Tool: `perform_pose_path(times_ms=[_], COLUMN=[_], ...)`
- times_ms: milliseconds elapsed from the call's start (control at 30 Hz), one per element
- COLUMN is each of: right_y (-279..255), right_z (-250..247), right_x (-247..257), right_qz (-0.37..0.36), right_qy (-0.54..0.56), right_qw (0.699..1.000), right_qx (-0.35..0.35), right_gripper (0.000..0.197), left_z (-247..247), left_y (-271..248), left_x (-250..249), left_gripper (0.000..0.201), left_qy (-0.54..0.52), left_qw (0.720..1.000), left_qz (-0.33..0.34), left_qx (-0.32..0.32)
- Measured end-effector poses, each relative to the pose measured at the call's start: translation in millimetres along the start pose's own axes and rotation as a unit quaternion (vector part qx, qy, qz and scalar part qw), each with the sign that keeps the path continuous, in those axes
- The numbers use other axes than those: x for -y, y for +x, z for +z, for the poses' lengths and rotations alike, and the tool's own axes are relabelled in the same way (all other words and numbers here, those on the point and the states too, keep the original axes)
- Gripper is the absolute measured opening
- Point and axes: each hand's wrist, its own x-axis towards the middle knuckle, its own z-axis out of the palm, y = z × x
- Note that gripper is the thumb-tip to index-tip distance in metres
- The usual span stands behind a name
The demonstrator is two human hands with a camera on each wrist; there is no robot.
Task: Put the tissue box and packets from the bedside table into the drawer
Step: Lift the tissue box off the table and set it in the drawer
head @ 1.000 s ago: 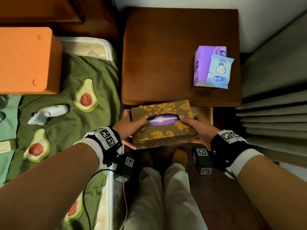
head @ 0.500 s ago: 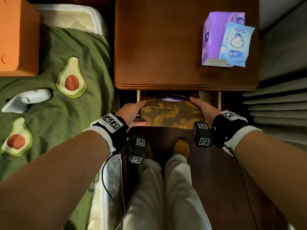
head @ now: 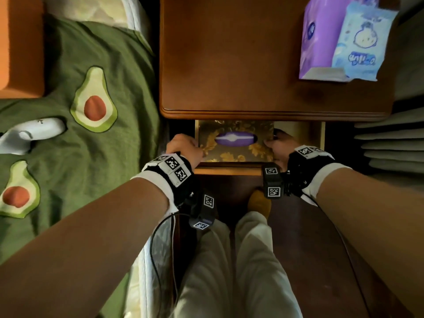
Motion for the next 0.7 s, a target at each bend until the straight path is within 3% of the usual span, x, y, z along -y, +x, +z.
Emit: perform_pose_path(times_ms=[67, 133, 200, 267, 367, 433, 567, 600, 700], right_y=[-16.1, -57.9, -73.5, -90.0, -124.3, -139.4, -141.0, -134.6, -115.9], right_z=[1.9, -0.4, -7.5, -18.9, -47.1, -77.1, -144.8, -155.1, -172.3], right_x=[8.0, 35.3, 44.9, 54.3, 71.2, 82.3, 106.0, 112.1, 131.3], right_qz=[-0.006, -0.008, 0.005, 0.013, 0.05, 0.049, -0.026, -0.049, -0.088], right_qy=[-0.051, -0.08, -0.092, -0.065, 0.043, 0.07, 0.12, 0.128, 0.109], right_qw=[0.999, 0.997, 0.996, 0.997, 0.996, 0.996, 0.982, 0.976, 0.973], right_qx=[0.014, 0.018, 0.018, 0.027, 0.064, 0.029, -0.146, -0.167, -0.183], right_gripper=[0.048, 0.036, 0.035, 0.038, 0.019, 0.023, 0.019, 0.022, 0.059], left_z=[-3.8, -6.1, -9.5, -12.7, -13.8, -13.0, -4.0, 0.8, 19.0], left_y=[-12.0, -27.6, -43.8, -64.5, -95.2, -113.2, -129.4, -128.5, -118.2], left_x=[-10.1, -24.5, -39.2, -58.1, -94.9, -123.4, -174.3, -182.9, -206.5], left_gripper=[0.018, 0.017, 0.02, 0.021, 0.017, 0.014, 0.003, 0.013, 0.05], left_qy=[-0.015, -0.018, -0.017, -0.02, -0.049, -0.074, -0.099, -0.106, -0.113], left_qw=[0.999, 0.995, 0.989, 0.984, 0.975, 0.974, 0.974, 0.973, 0.972], left_qz=[-0.005, -0.035, -0.041, -0.017, 0.054, 0.106, 0.171, 0.173, 0.176], left_qx=[0.029, 0.095, 0.142, 0.178, 0.211, 0.185, 0.107, 0.106, 0.108])
